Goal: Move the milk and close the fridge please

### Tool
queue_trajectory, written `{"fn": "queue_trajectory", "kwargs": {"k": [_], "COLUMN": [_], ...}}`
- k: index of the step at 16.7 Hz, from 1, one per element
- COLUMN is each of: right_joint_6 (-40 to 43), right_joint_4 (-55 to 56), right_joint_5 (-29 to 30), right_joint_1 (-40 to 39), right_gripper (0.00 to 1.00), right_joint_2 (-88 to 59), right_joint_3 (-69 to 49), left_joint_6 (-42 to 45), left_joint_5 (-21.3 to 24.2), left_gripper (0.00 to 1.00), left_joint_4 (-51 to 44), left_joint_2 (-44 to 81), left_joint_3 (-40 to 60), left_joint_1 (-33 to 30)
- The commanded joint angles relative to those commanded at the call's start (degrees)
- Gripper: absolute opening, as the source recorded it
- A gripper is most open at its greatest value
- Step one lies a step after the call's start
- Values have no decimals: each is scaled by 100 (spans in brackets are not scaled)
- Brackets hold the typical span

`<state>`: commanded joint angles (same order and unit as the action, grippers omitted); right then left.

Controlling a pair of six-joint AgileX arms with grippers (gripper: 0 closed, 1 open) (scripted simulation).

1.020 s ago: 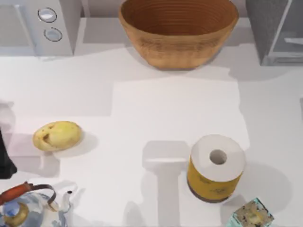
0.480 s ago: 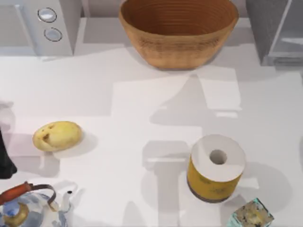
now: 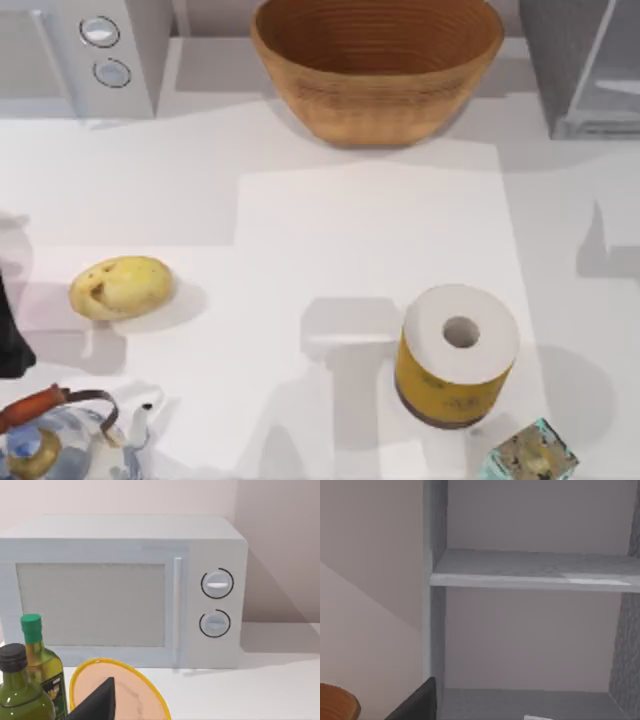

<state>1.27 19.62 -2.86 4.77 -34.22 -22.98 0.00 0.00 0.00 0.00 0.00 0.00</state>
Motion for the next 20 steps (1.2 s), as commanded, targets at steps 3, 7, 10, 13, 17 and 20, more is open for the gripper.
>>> {"fn": "queue_trajectory", "kwargs": {"k": [3,7,10,13,17,20], "right_joint_6": [-32,-95,-126,-127,-124,-119], "right_joint_4": [-821,-1662,-1950,-1961,-2016,-2562], "right_joint_5": [125,242,284,286,281,283], "right_joint_1": [-201,-408,-474,-477,-459,-461], "right_gripper": [100,100,100,100,100,100], "right_joint_2": [1642,3011,3408,3422,3439,3758], "right_joint_3": [992,1958,2285,2298,2254,1992], "left_joint_6": [0,0,0,0,0,0], "left_joint_5": [0,0,0,0,0,0], "left_gripper": [100,100,100,100,100,100], "left_joint_4": [0,0,0,0,0,0], "left_joint_2": [0,0,0,0,0,0], "left_joint_3": [0,0,0,0,0,0], "left_joint_1": [0,0,0,0,0,0]}}
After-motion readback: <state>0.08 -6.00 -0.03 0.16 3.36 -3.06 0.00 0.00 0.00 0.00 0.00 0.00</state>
